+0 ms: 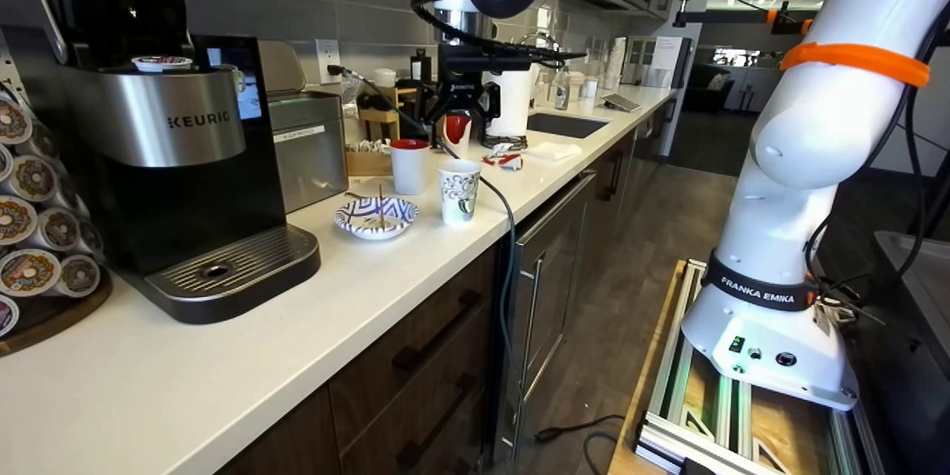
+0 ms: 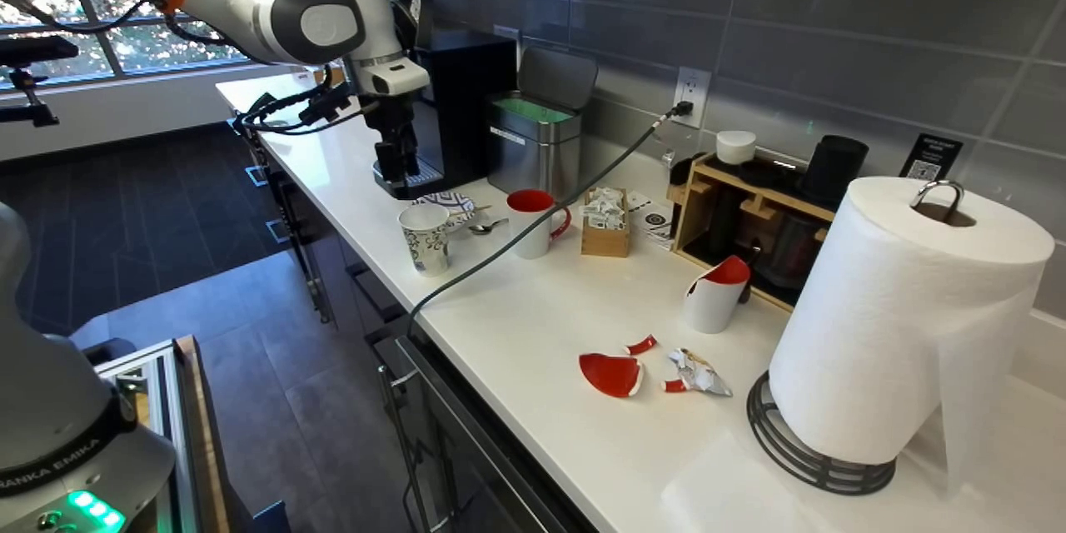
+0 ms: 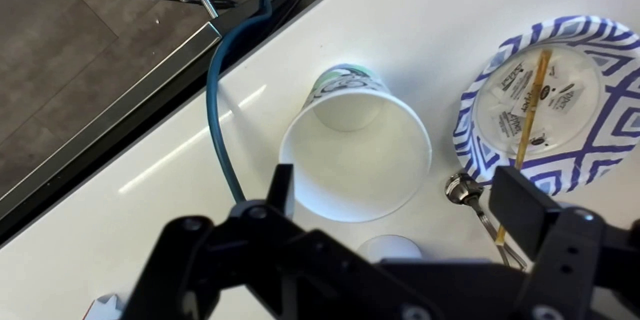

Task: Put the clear stirrer in the mug on the left.

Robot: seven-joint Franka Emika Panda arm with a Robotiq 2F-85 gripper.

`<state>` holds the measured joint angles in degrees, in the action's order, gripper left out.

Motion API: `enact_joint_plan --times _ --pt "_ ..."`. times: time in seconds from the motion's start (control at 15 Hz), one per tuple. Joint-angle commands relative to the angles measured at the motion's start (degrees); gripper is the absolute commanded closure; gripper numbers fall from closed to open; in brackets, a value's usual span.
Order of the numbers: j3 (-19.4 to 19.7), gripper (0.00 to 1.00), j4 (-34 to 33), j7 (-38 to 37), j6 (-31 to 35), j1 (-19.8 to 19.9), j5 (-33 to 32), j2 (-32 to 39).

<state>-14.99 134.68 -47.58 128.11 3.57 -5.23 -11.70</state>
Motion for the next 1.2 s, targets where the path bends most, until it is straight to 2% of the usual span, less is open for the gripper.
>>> enact_joint_plan --times 0.0,0.2,0.4,0.73,0.87,1.13 --pt "1.4 0.0 1.0 -6.2 7.0 -2.0 -2.3 0.9" --pt "1.1 0.0 1.1 -12.8 16.2 -2.1 -4.9 1.7" --pt "0.5 0.0 -0.6 -20.7 19.3 -1.4 -10.8 6.2" --pt "2.7 0.0 -5.9 -33.8 17.8 -3.8 -19.0 15.4" --pt "4.3 0.0 -8.8 -35.6 17.8 -6.0 -19.6 18.7" --pt "7.5 0.0 -14.4 -33.9 15.5 -10.2 -17.9 23.6"
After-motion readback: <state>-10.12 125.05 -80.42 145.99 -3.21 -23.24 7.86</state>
